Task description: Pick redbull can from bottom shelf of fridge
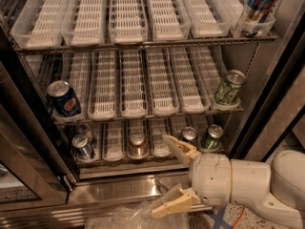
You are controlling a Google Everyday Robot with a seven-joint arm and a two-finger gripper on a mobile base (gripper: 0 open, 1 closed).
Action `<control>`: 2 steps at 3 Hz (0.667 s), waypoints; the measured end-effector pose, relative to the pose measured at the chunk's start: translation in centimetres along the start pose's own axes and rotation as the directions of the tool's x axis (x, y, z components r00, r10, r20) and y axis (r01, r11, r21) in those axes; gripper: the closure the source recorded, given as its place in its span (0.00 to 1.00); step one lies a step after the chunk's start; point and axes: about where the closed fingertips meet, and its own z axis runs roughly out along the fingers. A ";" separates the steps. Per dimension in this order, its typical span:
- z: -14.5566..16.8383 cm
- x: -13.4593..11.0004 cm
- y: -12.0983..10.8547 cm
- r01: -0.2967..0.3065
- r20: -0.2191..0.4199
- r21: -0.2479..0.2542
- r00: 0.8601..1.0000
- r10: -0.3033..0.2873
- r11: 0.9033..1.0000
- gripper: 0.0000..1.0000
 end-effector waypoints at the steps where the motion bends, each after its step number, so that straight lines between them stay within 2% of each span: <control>1: 0.1 1.1 -1.3 0.061 -0.007 0.044 0.998 -0.060 0.997 0.00; 2: 0.1 1.0 -1.2 0.062 -0.007 0.042 0.998 -0.062 0.997 0.00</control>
Offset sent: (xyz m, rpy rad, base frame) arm 0.0124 -0.0052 -0.0122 -0.0192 -0.0614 -0.0345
